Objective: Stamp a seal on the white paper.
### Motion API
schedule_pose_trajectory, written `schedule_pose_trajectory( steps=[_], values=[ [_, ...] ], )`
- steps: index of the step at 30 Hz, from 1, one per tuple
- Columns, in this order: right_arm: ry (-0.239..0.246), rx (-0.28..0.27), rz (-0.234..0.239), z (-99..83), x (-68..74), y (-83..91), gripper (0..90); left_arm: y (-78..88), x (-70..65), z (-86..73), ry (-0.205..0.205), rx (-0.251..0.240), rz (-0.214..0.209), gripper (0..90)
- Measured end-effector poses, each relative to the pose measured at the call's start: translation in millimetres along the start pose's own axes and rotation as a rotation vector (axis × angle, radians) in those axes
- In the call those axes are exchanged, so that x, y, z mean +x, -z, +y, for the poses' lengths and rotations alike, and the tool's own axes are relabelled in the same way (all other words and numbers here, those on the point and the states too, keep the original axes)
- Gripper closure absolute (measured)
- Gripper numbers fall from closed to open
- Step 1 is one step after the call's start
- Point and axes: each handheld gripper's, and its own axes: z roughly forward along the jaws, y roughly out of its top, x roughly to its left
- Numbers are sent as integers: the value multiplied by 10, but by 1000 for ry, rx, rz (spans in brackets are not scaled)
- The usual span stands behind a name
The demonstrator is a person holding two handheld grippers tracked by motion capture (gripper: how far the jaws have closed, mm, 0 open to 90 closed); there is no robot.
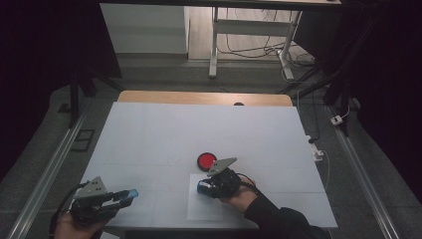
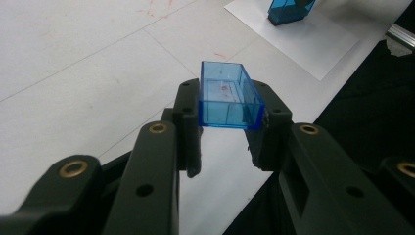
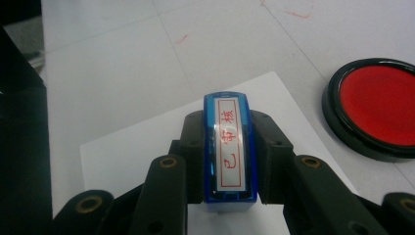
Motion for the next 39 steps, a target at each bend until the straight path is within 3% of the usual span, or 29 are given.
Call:
schedule_pose_trajectory(
  steps=[5,18,27,39],
  values=[
    [-46,-20,41,-22,-81,-1,700,-1,0,0,1,1,-2,685],
    [18,8,-9,7,1,5,697,0,0,0,0,0,-2,685],
    [-7,6,-1,27,-6,18,696,1,2,0,1,-1,-1,685],
    [22,-30,-16,103,13,134,696,1,1,0,0,-1,-2,685]
  ],
)
